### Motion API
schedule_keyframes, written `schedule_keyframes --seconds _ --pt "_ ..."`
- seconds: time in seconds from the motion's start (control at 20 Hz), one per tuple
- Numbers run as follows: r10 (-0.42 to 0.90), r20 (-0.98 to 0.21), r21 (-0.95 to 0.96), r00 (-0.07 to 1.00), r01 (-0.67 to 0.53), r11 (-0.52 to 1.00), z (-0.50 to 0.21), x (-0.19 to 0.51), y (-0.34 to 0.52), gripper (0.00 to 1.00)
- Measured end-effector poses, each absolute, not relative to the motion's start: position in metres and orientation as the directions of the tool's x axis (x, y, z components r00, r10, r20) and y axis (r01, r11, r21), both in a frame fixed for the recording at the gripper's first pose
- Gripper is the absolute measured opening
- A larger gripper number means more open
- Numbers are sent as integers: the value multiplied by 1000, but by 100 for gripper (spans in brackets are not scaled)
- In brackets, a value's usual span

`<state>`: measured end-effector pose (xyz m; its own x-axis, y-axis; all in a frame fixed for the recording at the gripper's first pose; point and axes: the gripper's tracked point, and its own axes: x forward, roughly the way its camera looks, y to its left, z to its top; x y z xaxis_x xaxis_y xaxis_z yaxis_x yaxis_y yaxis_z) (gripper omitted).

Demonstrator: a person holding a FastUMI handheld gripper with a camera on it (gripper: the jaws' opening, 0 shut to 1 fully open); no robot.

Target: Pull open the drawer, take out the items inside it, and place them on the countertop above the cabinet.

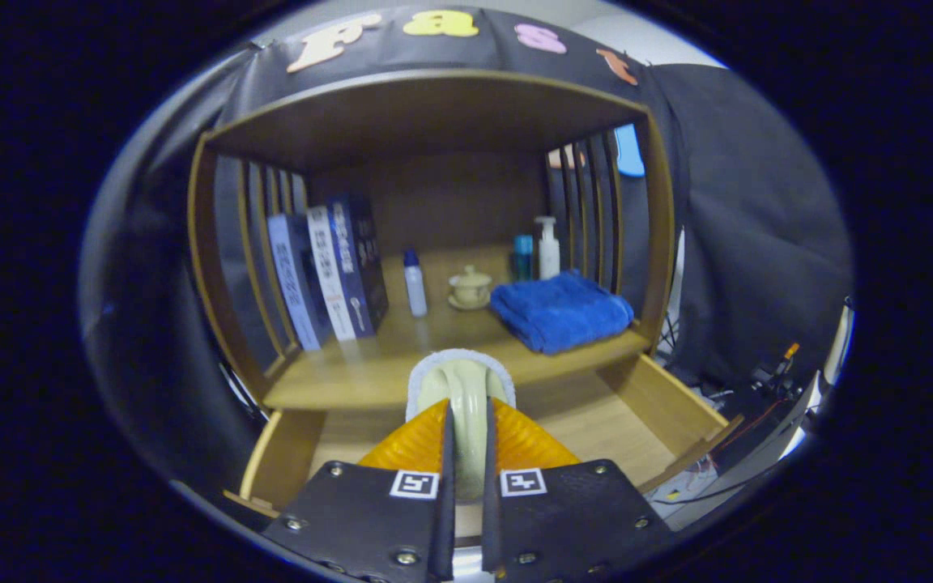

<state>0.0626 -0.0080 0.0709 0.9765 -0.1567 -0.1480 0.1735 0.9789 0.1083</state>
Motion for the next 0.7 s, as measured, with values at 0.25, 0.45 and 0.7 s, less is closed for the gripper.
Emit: schedule_keyframes --seconds 0.25,0.45,0.7 --pt "-156 -58 70 986 160 985 136 54 0 14" --pt "-152 -76 48 985 156 987 161 79 7 14" --pt "-181 -299 -24 937 183 983 116 144 -2 14"
